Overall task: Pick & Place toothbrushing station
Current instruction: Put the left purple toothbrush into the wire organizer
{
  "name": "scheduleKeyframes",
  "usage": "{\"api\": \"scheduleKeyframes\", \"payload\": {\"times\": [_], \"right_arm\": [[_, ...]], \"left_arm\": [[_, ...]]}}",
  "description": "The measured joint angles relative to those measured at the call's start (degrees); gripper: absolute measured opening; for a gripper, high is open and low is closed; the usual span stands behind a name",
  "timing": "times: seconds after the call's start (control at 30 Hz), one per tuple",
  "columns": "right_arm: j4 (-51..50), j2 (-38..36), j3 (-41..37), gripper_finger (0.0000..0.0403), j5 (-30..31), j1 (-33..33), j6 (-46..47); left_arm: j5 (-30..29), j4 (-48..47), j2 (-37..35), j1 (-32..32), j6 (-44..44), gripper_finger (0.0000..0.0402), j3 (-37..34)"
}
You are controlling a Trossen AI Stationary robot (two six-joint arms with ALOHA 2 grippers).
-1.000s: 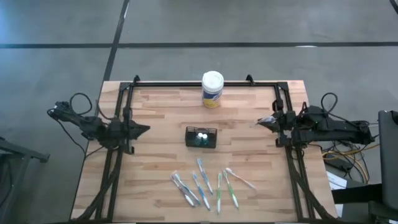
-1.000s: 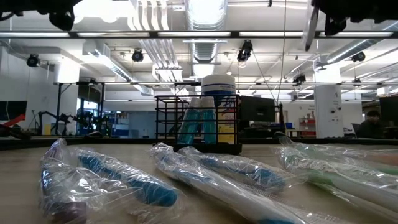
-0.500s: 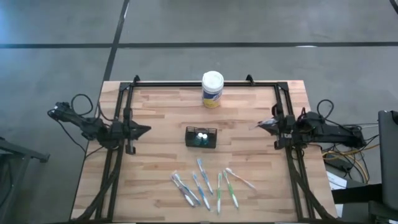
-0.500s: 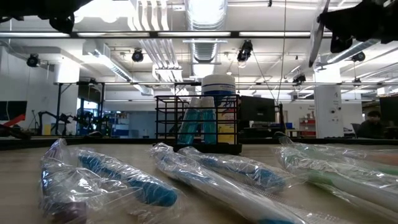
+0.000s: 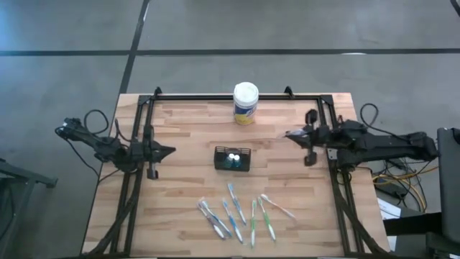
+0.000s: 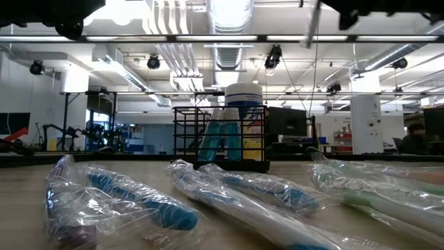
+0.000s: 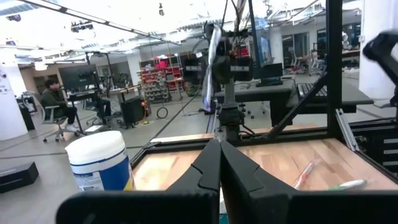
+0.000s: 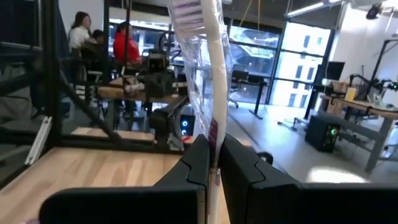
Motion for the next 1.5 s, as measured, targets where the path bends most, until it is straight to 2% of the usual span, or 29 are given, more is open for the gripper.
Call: {"api": "scheduleKeyframes", "payload": {"times": [0.2, 0.3, 0.4, 0.6, 1.07, 1.5], "right_arm": [[6.9, 19.0, 7.4, 0.0013, -0.6, 0.0, -2.7], [13.3, 25.9, 9.0, 0.0013, -1.1, -1.6, -2.0], [17.1, 31.1, 9.2, 0.0013, -4.3, -3.6, 0.3], [18.7, 36.7, 9.1, 0.0013, -6.7, -4.3, 4.8], [18.9, 43.2, 7.3, 0.0013, -6.8, -2.6, 8.9], [24.3, 51.7, 7.1, 0.0013, -6.0, -2.8, 9.9]], "left_arm": [[0.0, -0.1, 0.0, 0.0, 0.0, 0.0005, -0.2], [0.0, -0.3, 0.0, 0.0, 0.0, 0.0005, -0.2], [0.0, -0.3, 0.1, 0.0, -0.1, 0.0005, -0.2], [0.0, -0.4, 0.0, 0.0, -0.2, 0.0005, -0.2], [0.0, -0.4, 0.1, 0.0, -0.3, 0.0005, -0.2], [0.0, -0.3, 0.1, 0.0, -0.3, 0.0005, -0.2]]}}
